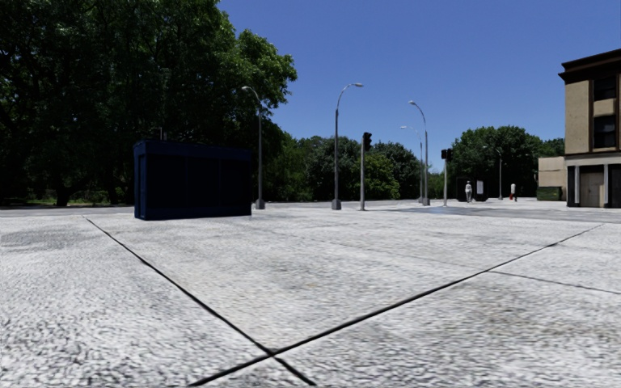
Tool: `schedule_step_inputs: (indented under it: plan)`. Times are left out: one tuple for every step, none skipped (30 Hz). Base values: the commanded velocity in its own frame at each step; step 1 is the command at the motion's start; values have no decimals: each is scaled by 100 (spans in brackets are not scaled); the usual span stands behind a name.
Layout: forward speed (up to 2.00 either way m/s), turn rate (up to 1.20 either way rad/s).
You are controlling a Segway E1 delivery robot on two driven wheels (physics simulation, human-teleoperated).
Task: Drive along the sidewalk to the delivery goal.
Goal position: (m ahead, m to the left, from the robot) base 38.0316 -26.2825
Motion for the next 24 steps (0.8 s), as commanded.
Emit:
schedule_step_inputs:
  plan:
    - [200, 0]
    - [200, 0]
    - [200, 0]
    - [200, 0]
    - [200, 0]
    - [200, 0]
    - [200, 0]
    - [200, 0]
    - [200, 0]
    - [200, 0]
    - [200, 0]
    - [200, 0]
    - [200, 0]
    - [200, 0]
    - [200, 0]
    - [200, 0]
    - [200, 0]
    - [200, 0]
    - [200, 0]
    - [200, 0]
    - [200, 0]
    - [200, 0]
    - [200, 0]
    - [200, 0]
